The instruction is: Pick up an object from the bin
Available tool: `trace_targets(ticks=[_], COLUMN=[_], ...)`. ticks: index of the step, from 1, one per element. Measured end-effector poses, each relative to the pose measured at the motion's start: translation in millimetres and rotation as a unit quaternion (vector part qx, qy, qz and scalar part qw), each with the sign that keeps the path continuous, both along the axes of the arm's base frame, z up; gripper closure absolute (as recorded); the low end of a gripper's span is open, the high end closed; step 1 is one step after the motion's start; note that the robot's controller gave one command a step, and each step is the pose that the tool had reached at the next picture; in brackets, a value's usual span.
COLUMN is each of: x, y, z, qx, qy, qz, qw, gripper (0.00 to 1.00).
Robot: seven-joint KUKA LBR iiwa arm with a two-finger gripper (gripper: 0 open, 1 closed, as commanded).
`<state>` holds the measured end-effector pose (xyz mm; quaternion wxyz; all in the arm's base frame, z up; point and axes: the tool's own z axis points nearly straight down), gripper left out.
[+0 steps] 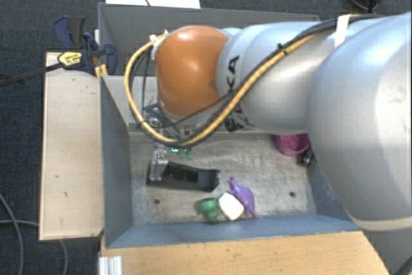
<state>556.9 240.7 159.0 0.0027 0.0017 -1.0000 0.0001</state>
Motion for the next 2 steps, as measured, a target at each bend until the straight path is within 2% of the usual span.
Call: trace_targets(ticks=[1, 2], x=[2.4, -18.5], y=[-1.0, -48.6], z=[4.3, -68.2], qx=[0.001, 0.001], qy=[-0.0038, -0.0054], qz=[-0.003, 0.033], qw=[1.0, 0.9994], gripper=[0.0, 0.0])
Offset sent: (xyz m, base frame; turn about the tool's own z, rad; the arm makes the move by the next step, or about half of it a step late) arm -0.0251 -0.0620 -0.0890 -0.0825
